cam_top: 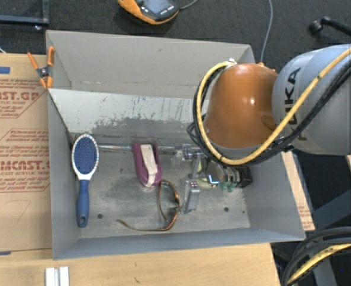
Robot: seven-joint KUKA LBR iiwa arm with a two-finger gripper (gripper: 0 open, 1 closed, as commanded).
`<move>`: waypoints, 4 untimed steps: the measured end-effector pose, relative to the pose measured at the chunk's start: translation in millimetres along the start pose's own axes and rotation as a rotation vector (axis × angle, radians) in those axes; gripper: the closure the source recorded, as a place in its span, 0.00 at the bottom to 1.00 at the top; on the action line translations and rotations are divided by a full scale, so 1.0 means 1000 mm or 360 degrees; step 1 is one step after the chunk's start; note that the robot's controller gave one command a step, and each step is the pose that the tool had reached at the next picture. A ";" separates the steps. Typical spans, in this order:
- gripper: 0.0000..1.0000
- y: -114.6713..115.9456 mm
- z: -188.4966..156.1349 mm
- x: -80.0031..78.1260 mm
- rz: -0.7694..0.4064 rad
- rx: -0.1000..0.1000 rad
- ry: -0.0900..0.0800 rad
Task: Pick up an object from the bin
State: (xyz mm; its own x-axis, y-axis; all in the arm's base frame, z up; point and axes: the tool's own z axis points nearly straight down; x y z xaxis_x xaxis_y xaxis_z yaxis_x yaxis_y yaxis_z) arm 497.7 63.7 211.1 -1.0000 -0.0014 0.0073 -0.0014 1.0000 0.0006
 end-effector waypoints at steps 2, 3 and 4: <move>0.00 -0.011 0.071 0.000 -0.0340 0.0000 -0.0010; 0.00 -0.011 0.077 0.003 -0.0867 0.0002 -0.0010; 0.00 -0.005 0.098 -0.006 -0.0840 -0.0002 -0.0010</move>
Offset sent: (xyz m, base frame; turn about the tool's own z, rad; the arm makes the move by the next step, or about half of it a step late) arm -0.0035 -0.0215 -0.1411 -0.4063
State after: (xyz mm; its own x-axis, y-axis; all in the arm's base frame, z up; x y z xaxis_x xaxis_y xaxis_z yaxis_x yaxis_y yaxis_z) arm 503.1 58.4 113.2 -0.8631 -0.5050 -0.0001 -0.5050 0.8631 0.0039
